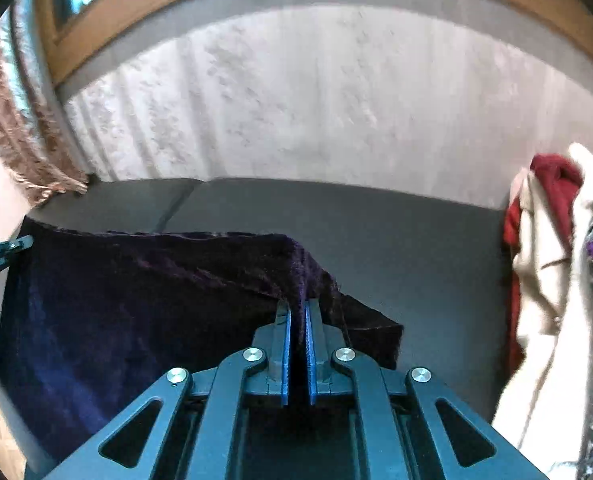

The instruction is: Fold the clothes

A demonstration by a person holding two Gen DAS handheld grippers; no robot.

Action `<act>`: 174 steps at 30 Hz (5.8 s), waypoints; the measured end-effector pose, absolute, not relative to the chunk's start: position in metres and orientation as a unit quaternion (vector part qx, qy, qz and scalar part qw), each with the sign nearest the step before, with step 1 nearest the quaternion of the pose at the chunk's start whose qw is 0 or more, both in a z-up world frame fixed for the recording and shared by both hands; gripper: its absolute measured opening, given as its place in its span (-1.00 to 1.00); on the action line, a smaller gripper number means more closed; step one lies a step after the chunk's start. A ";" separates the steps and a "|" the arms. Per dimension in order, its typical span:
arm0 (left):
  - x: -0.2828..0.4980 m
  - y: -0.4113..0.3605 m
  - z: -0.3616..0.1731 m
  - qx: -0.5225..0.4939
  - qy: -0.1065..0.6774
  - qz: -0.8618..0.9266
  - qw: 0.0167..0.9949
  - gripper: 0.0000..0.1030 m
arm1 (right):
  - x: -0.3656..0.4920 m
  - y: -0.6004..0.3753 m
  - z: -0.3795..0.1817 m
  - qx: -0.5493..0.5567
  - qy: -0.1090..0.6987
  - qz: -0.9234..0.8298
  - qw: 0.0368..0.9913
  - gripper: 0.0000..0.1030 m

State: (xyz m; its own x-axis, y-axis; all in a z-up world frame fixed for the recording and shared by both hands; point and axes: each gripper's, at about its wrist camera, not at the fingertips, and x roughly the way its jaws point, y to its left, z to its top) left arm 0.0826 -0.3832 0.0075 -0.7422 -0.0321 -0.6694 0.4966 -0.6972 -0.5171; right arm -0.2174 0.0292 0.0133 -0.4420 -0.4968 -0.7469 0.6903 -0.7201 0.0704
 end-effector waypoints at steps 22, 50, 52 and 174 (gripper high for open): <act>0.082 -0.265 0.013 0.373 0.182 -0.884 0.215 -0.44 | -0.152 0.091 0.005 0.423 0.034 -0.795 0.433 -0.05; 0.104 -0.183 0.012 0.400 0.164 -0.885 0.175 -0.40 | -0.213 0.063 -0.024 0.478 0.042 -0.781 0.399 -0.42; 0.104 -0.184 0.013 0.398 0.172 -0.884 0.176 -0.40 | -0.215 0.061 -0.029 0.478 0.058 -0.786 0.387 -0.64; 0.054 -0.150 0.143 0.337 0.469 -0.817 -0.018 -0.88 | -0.119 0.080 -0.033 0.403 0.123 -0.694 0.584 0.07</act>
State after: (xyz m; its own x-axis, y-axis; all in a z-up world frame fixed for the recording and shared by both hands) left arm 0.0539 -0.1503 0.1428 -0.7729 0.3443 -0.5330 0.2865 -0.5600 -0.7773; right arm -0.1189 0.0801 -0.0326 0.0077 -0.7118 -0.7024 0.9096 -0.2869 0.3007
